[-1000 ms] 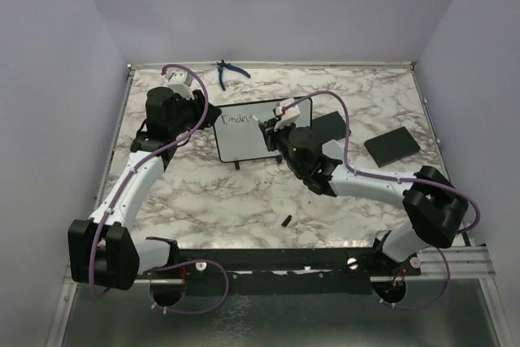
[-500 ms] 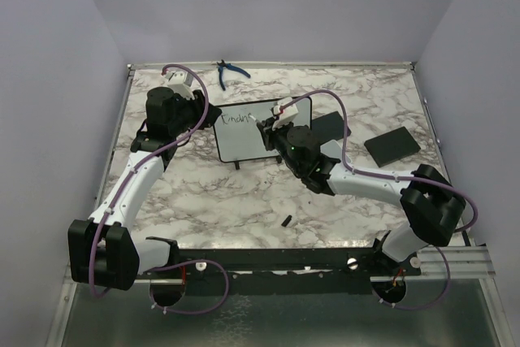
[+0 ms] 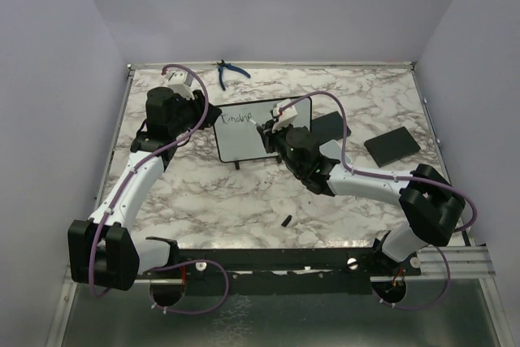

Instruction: Write a sentence on the whiteboard

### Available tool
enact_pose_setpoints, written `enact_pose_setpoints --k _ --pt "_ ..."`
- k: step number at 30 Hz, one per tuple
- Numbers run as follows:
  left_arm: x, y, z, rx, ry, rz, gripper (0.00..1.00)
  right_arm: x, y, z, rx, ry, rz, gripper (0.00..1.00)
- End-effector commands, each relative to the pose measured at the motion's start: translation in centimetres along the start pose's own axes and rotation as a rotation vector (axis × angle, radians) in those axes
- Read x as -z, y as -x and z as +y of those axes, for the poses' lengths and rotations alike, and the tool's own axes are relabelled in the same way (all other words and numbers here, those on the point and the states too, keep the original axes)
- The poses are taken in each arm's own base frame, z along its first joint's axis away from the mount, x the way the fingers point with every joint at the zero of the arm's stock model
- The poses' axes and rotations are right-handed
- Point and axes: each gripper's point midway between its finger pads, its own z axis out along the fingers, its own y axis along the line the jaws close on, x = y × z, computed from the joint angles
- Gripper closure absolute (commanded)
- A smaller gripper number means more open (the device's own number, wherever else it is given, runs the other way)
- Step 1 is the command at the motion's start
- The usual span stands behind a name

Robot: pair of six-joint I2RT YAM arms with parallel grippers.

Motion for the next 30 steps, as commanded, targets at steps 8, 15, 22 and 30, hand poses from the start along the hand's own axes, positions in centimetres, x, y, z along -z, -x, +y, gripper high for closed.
enact_pose_setpoints --k 8,15,22,30 --pt "0.5 0.4 -0.6 -0.026 -0.020 -0.017 0.65 0.8 -0.9 -1.5 0.002 -0.063 0.018 1.00" --pt "0.5 0.5 -0.6 -0.026 -0.021 -0.019 0.65 0.9 0.0 -1.8 0.007 -0.074 -0.002 1.00" --pt "0.5 0.4 -0.6 -0.026 -0.020 -0.019 0.65 1.1 0.4 -0.2 0.018 0.024 -0.012 1.00" --pt "0.5 0.4 -0.6 -0.025 -0.018 -0.019 0.65 2.3 1.4 -1.2 0.006 -0.008 -0.043 1.00"
